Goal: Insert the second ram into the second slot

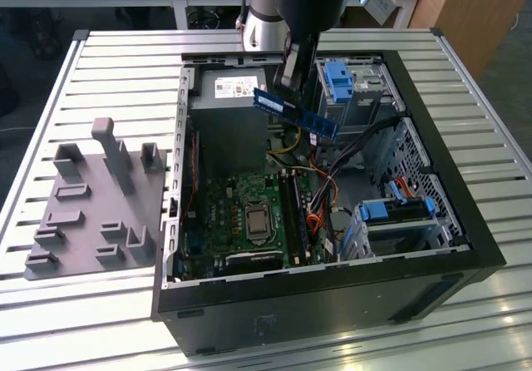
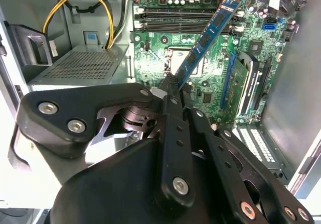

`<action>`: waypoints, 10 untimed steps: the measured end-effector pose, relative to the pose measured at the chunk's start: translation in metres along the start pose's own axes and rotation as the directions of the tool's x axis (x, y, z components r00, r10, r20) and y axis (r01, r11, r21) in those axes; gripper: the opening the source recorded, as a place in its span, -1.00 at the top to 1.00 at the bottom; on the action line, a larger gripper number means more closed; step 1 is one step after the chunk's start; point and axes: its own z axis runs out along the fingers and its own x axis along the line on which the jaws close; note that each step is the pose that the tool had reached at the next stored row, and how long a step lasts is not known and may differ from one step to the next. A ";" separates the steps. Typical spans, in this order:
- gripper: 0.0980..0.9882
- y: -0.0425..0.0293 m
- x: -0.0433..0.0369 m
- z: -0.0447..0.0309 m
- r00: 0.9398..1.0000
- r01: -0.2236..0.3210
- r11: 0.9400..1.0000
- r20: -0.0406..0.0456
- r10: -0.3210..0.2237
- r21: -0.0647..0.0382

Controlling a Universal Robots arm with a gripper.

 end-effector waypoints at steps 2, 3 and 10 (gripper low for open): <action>0.91 0.0000 0.0000 0.0000 1.000 -0.007 1.000 0.000 0.007 0.000; 0.91 0.0000 0.0000 0.0000 1.000 -0.011 1.000 0.000 0.011 0.000; 0.91 0.0000 0.0000 0.0001 0.999 -0.037 0.999 0.001 0.037 0.001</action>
